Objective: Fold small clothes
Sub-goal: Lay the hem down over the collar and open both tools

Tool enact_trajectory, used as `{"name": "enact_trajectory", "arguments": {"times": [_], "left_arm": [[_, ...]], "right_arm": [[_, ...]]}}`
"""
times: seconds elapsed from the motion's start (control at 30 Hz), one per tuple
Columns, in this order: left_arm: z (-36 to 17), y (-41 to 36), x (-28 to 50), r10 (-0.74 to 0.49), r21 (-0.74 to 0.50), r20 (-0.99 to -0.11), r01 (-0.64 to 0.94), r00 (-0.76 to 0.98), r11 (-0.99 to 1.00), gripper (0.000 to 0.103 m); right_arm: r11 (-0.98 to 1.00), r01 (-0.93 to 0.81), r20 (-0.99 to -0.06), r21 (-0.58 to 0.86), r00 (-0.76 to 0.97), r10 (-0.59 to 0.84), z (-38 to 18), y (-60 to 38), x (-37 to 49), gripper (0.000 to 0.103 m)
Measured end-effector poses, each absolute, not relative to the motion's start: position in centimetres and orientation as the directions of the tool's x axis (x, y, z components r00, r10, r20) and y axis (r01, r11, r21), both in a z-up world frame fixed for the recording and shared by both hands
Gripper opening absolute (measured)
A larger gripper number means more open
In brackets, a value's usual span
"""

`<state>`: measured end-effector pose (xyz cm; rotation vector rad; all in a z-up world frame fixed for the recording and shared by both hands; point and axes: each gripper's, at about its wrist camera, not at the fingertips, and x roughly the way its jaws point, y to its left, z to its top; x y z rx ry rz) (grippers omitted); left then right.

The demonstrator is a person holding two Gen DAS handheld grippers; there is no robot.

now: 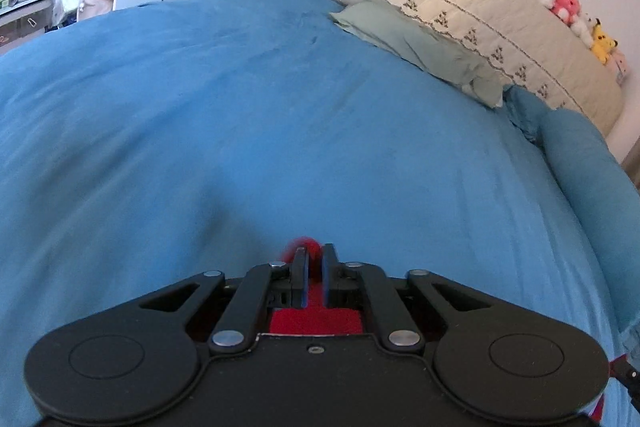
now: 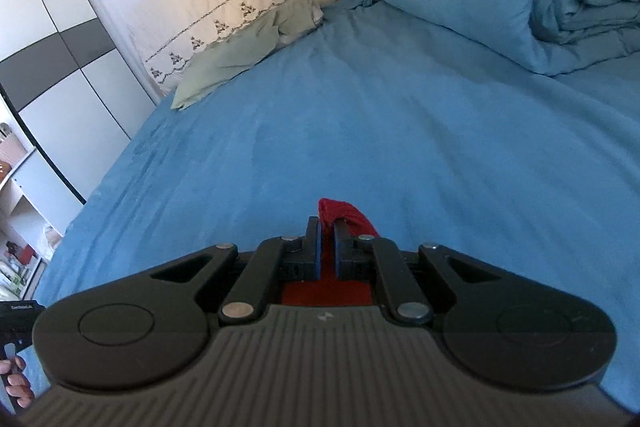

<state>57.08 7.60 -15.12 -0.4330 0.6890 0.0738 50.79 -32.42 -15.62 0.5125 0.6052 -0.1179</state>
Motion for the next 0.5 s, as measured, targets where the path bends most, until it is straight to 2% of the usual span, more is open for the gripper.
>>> {"name": "enact_trajectory", "arguments": {"times": [0.03,0.07,0.1,0.13,0.2,0.33,0.43,0.5], "left_arm": [[-15.0,8.1,56.9,-0.069,-0.376,-0.621,-0.219,0.781,0.901,0.037],[-14.7,8.2,56.4,-0.073,-0.394,-0.609,-0.221,0.789,0.892,0.070],[-14.2,8.9,55.6,-0.083,-0.418,-0.582,-0.210,0.809,0.884,0.087],[-13.7,9.3,54.5,-0.087,-0.425,-0.548,-0.188,0.832,0.885,0.090],[-12.8,9.3,52.9,-0.098,-0.392,-0.525,-0.138,0.846,0.910,0.092],[-13.2,8.1,47.6,-0.178,-0.302,-0.550,0.004,0.816,0.953,0.099],[-15.7,6.7,44.3,-0.192,-0.225,-0.614,0.064,0.766,0.972,0.100],[-17.8,6.6,43.1,-0.180,-0.224,-0.666,0.036,0.724,0.974,0.100]], "right_arm": [[0.878,0.264,-0.583,0.399,0.813,0.020,-15.8,-32.4,51.1,0.047],[0.892,0.278,-0.596,0.357,0.803,-0.012,-15.7,-32.1,51.2,0.081],[0.907,0.283,-0.596,0.311,0.802,-0.046,-15.5,-31.7,50.8,0.094],[0.922,0.277,-0.574,0.271,0.816,-0.077,-15.0,-31.2,50.0,0.103],[0.950,0.211,-0.515,0.229,0.855,-0.065,-14.0,-30.3,48.1,0.103],[0.980,0.074,-0.485,0.182,0.874,0.024,-13.6,-28.0,43.0,0.103],[0.982,0.019,-0.530,0.185,0.844,0.084,-15.3,-25.9,40.1,0.103],[0.985,0.031,-0.590,0.167,0.804,0.075,-17.3,-24.8,39.2,0.103]]}}
